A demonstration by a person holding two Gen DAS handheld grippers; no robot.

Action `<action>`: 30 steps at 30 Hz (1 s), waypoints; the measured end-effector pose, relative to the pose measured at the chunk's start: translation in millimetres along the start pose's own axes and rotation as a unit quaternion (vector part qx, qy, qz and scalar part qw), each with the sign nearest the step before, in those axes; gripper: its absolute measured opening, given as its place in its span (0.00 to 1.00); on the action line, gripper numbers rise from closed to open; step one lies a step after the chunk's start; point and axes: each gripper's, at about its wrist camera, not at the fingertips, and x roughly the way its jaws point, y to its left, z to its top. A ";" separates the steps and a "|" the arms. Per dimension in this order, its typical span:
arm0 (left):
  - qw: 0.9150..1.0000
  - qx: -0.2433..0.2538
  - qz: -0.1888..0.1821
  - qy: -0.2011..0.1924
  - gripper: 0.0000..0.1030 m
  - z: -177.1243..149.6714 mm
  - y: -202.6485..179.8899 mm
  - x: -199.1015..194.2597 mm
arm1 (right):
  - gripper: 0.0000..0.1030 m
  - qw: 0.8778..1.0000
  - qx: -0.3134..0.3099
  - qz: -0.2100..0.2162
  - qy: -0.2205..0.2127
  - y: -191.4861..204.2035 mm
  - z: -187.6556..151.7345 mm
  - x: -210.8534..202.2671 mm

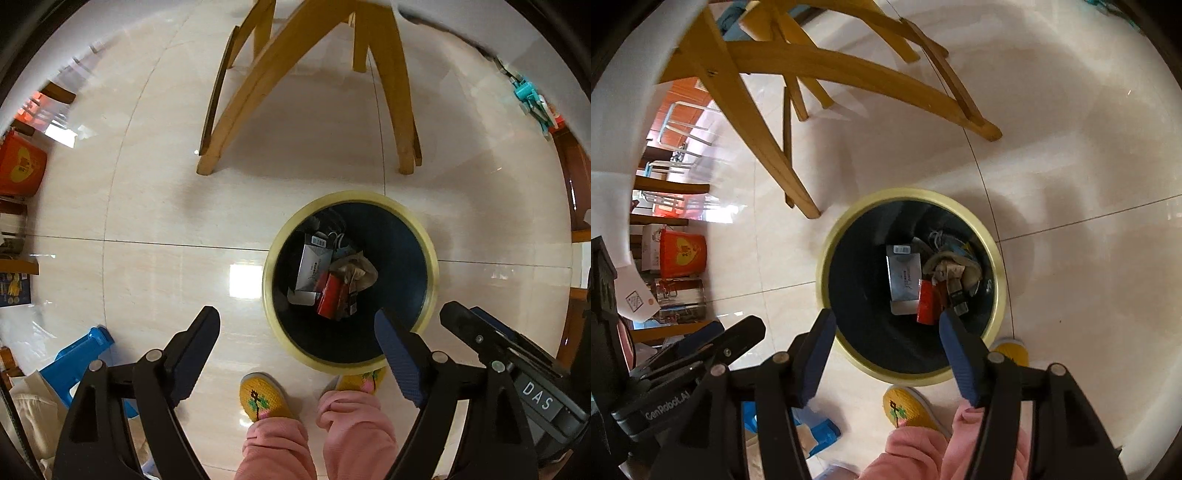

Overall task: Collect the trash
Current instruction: 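Open both tools over the bin to drop the boxes, then move both open tools back over the table toward the bottle and milk carton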

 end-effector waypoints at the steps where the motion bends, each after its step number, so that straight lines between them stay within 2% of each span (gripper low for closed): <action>1: 1.000 0.000 0.000 -0.003 0.82 2.2 1.2 -0.1 | 0.57 1.000 -0.001 0.000 -0.003 2.0 -1.9 -4.1; 8: 0.999 0.022 0.014 -0.027 0.82 -0.6 -4.7 -32.5 | 0.57 1.000 -0.010 -0.002 -0.015 16.0 -6.9 -33.8; 12: 0.999 0.028 0.013 -0.041 0.82 -3.7 -8.6 -66.3 | 0.57 1.000 -0.010 0.002 -0.026 30.4 -6.9 -64.1; 15: 0.998 0.031 0.015 -0.051 0.82 -5.7 -10.3 -95.4 | 0.57 0.999 -0.015 0.001 -0.033 41.7 -7.6 -90.1; 20: 0.998 0.022 -0.002 -0.063 0.82 -8.0 -7.8 -153.3 | 0.57 0.999 -0.022 0.003 -0.031 60.6 -10.3 -133.9; 30: 0.994 0.028 -0.007 -0.109 0.82 -16.9 -0.6 -262.2 | 0.58 0.996 -0.077 -0.006 -0.054 102.4 -23.1 -232.7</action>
